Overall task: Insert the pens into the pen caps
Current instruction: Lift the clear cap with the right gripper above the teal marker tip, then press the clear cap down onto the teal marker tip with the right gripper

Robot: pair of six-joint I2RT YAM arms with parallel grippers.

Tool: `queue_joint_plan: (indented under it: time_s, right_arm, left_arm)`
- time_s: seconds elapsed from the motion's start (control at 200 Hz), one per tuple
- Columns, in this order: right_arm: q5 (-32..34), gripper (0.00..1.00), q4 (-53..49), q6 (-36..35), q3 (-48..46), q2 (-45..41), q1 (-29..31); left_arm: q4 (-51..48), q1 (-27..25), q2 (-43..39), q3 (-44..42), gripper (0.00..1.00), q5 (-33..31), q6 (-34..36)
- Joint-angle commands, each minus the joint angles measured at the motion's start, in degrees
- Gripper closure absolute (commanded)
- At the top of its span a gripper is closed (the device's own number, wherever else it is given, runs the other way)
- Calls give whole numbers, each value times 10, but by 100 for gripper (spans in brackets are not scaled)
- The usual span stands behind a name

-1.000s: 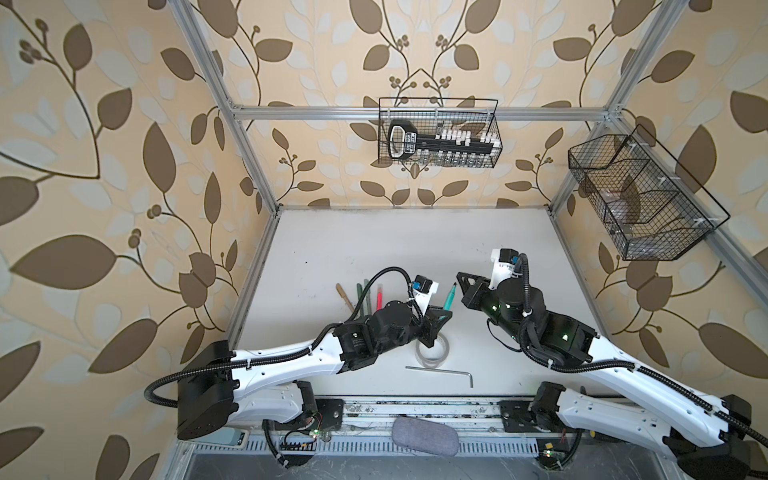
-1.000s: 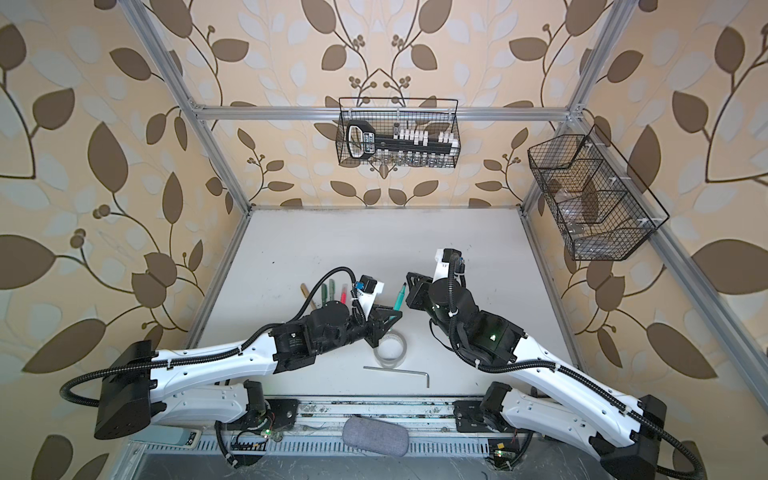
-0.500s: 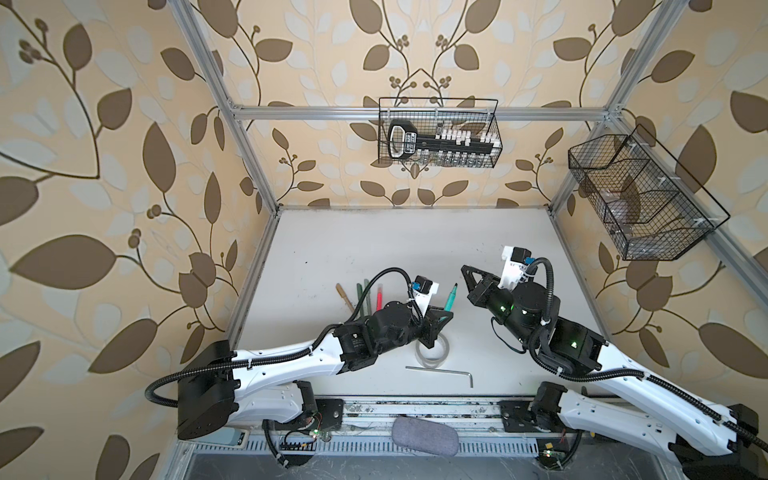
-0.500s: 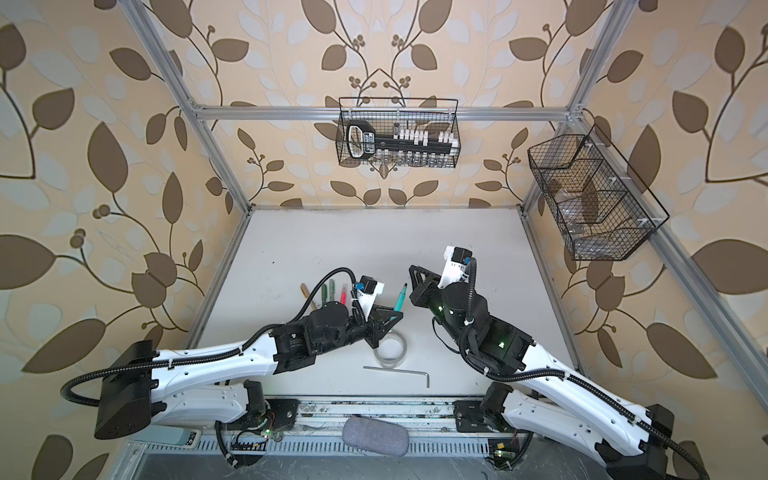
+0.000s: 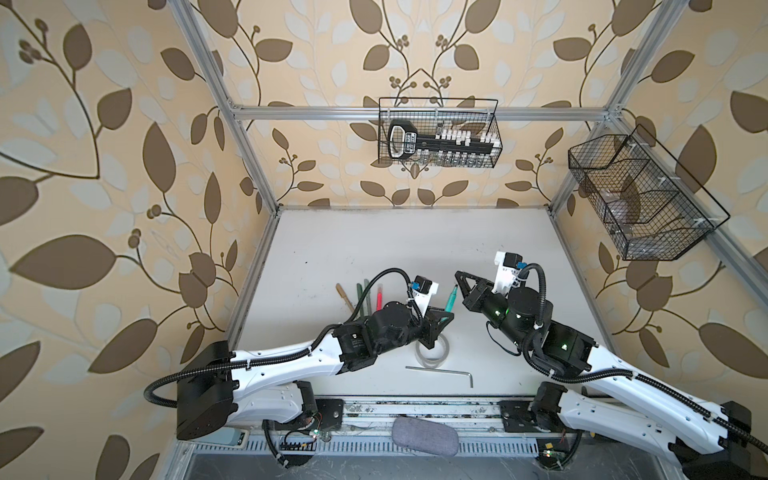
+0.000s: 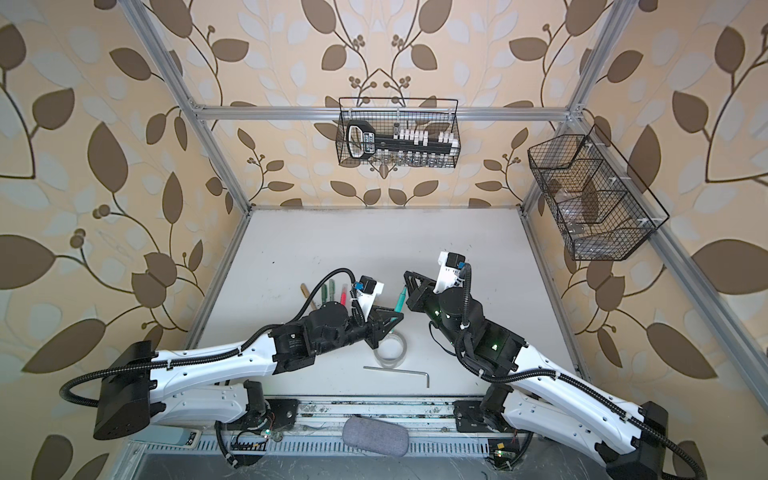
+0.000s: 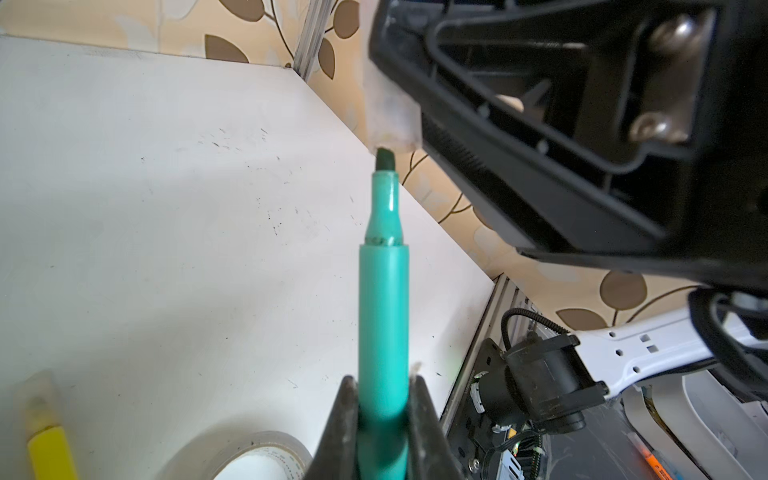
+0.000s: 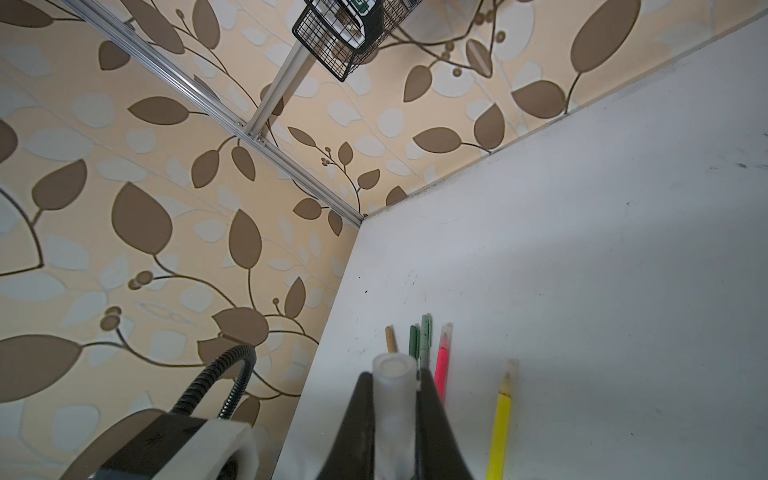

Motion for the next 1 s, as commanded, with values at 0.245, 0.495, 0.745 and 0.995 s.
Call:
queue_joint_plan:
  time_s: [0.245, 0.495, 0.745, 0.995]
  right_arm:
    - [-37, 88, 36, 13, -40, -15, -13]
    - [-70, 87, 105, 31, -93, -28, -2]
    - [-76, 89, 165, 32, -131, -41, 28]
    - [-68, 66, 163, 25, -142, -59, 44]
  left_arm:
    - [16, -5, -23, -4, 100, -8, -11]
    - [41, 2, -25, -14, 100, -3, -39]
    - [98, 44, -28, -43, 100, 57, -84]
    - [112, 50, -61, -65, 100, 57, -84]
